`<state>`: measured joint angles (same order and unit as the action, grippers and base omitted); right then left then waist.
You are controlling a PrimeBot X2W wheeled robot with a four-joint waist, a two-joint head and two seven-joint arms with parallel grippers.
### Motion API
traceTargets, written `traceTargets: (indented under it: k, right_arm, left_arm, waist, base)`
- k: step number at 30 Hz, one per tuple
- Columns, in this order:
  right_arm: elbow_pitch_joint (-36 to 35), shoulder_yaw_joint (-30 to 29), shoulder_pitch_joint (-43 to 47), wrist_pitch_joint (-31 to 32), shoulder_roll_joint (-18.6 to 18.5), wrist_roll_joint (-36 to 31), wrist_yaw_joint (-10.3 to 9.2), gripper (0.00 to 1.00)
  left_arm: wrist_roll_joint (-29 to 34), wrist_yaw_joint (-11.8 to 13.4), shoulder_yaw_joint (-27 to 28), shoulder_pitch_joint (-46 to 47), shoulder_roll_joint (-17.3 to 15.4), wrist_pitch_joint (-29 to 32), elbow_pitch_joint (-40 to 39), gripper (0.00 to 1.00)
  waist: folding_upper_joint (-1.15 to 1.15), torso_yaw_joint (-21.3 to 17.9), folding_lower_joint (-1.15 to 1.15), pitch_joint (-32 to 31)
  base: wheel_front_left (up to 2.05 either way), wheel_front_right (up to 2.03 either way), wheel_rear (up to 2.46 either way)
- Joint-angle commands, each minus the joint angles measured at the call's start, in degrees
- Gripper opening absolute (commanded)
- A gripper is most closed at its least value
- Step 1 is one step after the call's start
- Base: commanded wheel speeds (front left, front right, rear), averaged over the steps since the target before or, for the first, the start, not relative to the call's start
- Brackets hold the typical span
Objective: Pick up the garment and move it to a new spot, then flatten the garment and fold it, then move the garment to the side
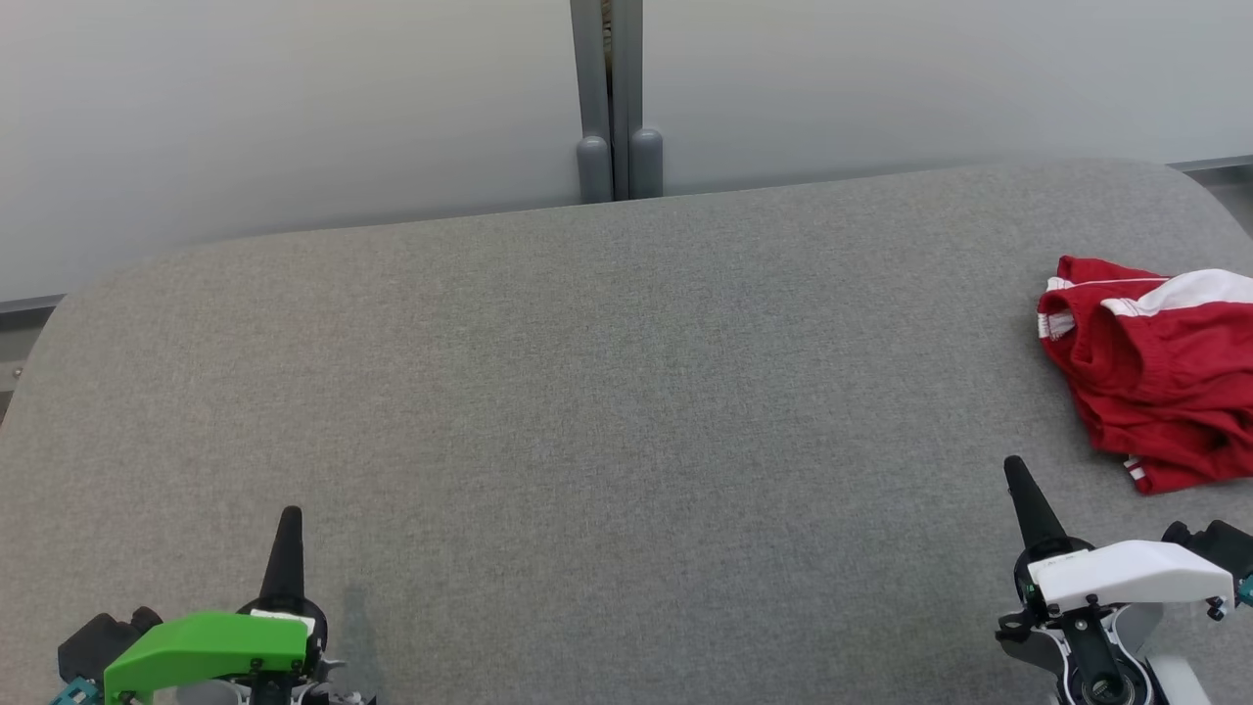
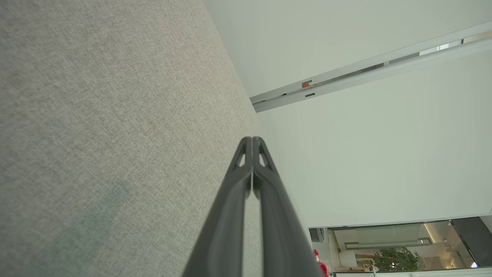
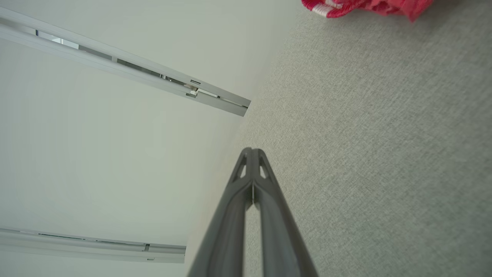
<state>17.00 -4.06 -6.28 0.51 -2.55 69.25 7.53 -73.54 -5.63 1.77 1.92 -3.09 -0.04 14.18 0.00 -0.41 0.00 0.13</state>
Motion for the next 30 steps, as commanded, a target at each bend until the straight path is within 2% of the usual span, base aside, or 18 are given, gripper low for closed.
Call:
traceTargets:
  k: [1, 30]
  right_arm:
    - [-0.83, -0.31, -0.19, 0.43, -0.33, 1.6, -0.04, 0.0]
    - [-2.3, -1.77, 0.01, 4.03, -0.43, 15.22, -0.05, 0.0]
  left_arm:
    - [-1.4, -0.56, 0.47, 1.59, -0.45, 0.38, -0.47, 0.0]
    - [-12.68, -1.48, 2.98, 3.63, -0.37, 4.09, -0.3, 0.0]
  waist:
    - [0.0, 0.01, 0.0, 0.0]
    - [0.0, 0.24, 0.0, 0.03]
  base:
    - [0.0, 0.0, 0.0]
    - [0.0, 0.0, 0.0]
